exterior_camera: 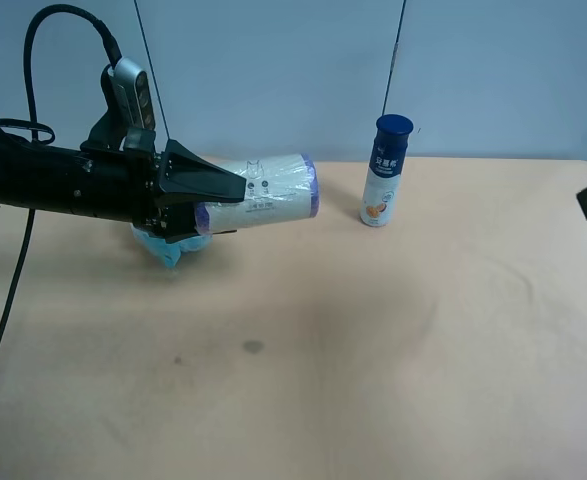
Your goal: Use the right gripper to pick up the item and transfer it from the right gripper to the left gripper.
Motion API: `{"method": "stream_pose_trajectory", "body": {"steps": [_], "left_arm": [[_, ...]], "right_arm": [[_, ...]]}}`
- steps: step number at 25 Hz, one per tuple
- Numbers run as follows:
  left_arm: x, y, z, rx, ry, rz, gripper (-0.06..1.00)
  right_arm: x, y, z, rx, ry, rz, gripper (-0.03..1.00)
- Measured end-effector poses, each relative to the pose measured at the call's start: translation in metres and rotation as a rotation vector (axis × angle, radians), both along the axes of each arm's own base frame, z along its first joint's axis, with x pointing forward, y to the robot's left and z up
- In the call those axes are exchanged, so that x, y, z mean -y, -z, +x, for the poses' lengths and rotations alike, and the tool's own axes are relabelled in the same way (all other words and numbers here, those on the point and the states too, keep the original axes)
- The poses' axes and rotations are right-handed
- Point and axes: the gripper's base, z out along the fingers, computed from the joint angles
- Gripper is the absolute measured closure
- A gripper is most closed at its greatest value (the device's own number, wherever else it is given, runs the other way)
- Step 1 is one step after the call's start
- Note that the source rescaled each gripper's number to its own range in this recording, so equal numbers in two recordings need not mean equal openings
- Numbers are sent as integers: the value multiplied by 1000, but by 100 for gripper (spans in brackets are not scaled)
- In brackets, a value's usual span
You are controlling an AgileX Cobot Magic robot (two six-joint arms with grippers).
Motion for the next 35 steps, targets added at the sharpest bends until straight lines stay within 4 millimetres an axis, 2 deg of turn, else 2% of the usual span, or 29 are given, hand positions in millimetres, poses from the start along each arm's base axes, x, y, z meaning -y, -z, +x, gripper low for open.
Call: {"method": "stream_pose_trajectory", "body": {"steps": [7,13,16,18,25,35], "left_arm": [[0,1,-1,1,12,9,94],[0,1,-1,-1,14,12,94],[0,1,-1,-1,14,12,94],[0,1,-1,-1,14,12,94],[0,1,-1,-1,15,12,94],[0,1,-1,-2,13,12,94]], "right_arm": [[19,16,-54,111,68,33,10],[27,42,-82,85,105,53,10],[27,66,-86,-7,114,50,10],[26,73,-87,-42,116,50,10],[23,80,-79,13,111,83,10],[23,79,-79,30,110,93,10]]}}
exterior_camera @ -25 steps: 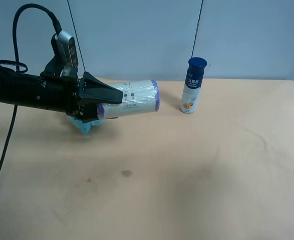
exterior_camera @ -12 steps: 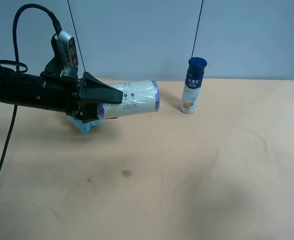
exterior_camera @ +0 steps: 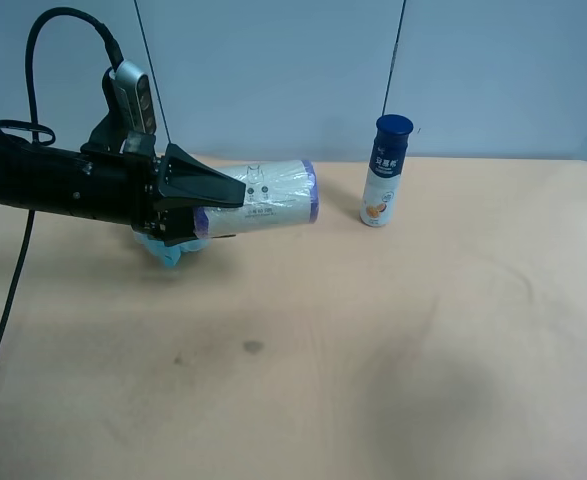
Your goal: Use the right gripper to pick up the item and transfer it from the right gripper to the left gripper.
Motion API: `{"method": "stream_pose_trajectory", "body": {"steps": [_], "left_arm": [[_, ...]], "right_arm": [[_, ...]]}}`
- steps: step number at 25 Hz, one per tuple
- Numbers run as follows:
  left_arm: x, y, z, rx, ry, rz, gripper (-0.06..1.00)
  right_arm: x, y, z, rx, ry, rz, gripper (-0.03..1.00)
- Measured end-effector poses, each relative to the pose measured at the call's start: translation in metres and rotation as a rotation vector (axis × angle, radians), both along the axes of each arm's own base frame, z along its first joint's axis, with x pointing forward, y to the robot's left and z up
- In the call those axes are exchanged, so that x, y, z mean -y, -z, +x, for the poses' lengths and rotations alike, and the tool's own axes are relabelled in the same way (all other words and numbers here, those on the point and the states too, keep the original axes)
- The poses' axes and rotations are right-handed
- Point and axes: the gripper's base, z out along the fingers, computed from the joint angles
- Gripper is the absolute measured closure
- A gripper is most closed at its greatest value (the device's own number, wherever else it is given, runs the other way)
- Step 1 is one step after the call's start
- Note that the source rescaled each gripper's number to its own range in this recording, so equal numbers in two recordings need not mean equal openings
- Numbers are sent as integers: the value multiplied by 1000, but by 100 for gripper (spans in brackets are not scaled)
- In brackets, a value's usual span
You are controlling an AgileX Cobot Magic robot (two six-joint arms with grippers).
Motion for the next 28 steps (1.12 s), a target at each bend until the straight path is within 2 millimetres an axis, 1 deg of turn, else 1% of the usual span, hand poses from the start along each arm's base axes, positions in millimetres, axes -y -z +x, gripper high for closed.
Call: {"method": "stream_pose_trajectory", "body": {"steps": [5,12,19,25,28], "left_arm": [[0,0,0,0,0,0,94],[0,0,0,0,0,0,94],[0,0,0,0,0,0,94],[0,0,0,-21,-3,-1,94],[0,-3,3,-30,10,13,94]], "right_arm": [[3,-3,-12,82,9,26,10],[12,-6,-33,223,187,53,10],[14,-6,-46,307,267,60,10],[14,-6,-47,315,279,57,10],[14,-6,-47,315,279,57,11]]}}
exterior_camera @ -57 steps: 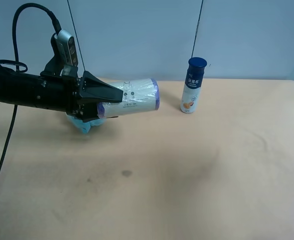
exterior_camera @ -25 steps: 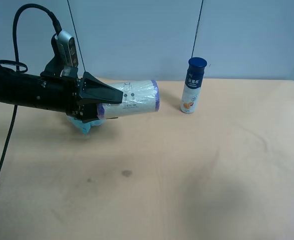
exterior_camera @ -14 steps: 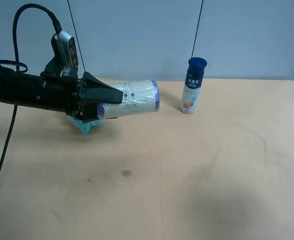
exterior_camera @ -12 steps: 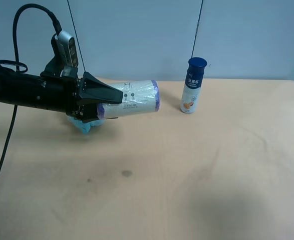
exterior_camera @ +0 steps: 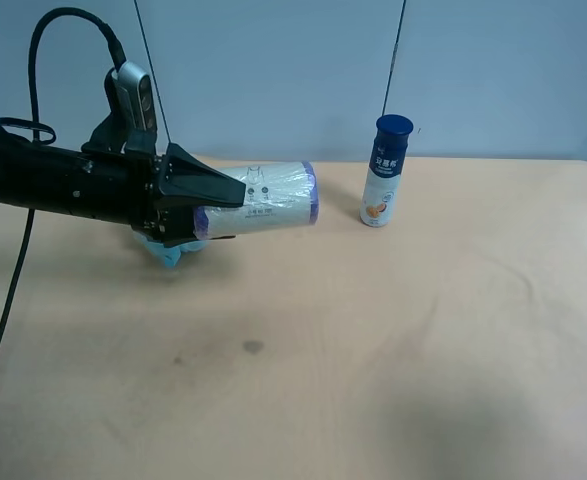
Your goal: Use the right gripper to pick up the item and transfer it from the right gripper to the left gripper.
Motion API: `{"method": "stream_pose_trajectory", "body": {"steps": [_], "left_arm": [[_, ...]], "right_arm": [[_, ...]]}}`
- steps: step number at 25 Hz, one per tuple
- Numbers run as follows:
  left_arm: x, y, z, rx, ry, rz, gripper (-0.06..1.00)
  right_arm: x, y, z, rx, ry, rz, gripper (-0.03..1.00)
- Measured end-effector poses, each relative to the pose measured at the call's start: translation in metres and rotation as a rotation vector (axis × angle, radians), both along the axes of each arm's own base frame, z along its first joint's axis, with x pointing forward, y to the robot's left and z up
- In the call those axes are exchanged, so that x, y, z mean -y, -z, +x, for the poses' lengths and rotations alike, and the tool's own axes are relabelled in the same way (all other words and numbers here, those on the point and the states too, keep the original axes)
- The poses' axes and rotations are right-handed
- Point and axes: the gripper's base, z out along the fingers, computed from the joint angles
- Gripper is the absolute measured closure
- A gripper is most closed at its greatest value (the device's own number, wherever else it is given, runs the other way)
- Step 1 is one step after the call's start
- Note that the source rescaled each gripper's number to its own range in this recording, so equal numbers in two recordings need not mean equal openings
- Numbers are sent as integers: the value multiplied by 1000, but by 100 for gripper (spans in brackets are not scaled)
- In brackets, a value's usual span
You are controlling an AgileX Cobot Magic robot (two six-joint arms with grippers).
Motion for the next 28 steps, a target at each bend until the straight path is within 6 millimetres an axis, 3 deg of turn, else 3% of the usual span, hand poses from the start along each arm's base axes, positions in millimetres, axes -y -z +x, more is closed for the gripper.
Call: {"method": "stream_pose_trajectory", "body": {"steps": [12,18,24,28], "left_arm": [[-7,-48,35,32,154,334,94],[-30,-79,33,84,118,669,94],[-63,-75,33,33,22,1060,94],[-73,-74,36,40,-17,1163,94]], "right_arm": [[0,0,0,0,0,0,11],[0,0,0,0,0,0,11],[0,0,0,0,0,0,11],[0,0,0,0,0,0,11]]}}
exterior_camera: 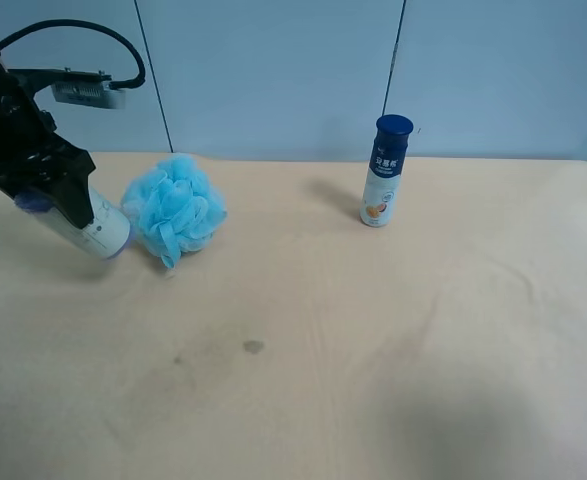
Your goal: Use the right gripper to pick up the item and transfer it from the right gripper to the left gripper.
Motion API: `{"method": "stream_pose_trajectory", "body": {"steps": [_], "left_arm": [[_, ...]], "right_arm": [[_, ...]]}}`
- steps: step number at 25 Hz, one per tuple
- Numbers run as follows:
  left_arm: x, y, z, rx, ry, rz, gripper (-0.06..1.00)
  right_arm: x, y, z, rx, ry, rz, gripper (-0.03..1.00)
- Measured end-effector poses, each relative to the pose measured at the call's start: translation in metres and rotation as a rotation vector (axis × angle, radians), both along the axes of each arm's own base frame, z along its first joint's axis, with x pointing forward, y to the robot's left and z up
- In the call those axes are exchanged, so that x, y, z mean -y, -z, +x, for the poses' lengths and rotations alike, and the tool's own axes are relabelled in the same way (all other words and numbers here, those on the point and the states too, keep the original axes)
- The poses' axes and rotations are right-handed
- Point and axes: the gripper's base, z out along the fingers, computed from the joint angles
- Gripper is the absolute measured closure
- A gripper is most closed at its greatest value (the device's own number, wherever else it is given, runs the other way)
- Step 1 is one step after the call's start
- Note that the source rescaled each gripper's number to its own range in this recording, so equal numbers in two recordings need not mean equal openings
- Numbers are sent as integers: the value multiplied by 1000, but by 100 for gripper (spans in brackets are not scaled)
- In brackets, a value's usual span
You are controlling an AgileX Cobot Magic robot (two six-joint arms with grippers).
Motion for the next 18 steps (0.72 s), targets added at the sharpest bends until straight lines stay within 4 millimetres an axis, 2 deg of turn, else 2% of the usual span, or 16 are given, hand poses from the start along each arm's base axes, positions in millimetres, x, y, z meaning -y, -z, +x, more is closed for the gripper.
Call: {"method": "stream_pose_trajectory", "body": {"steps": [6,12,18], "left_arm": [[-7,5,5,15,-31,73,94],[-9,32,14,-64,-37,126,94],[-11,44,18,-96,-30,160,94]], "right_arm": [[0,0,0,0,0,0,11],[0,0,0,0,0,0,11],[0,0,0,0,0,0,11]]}}
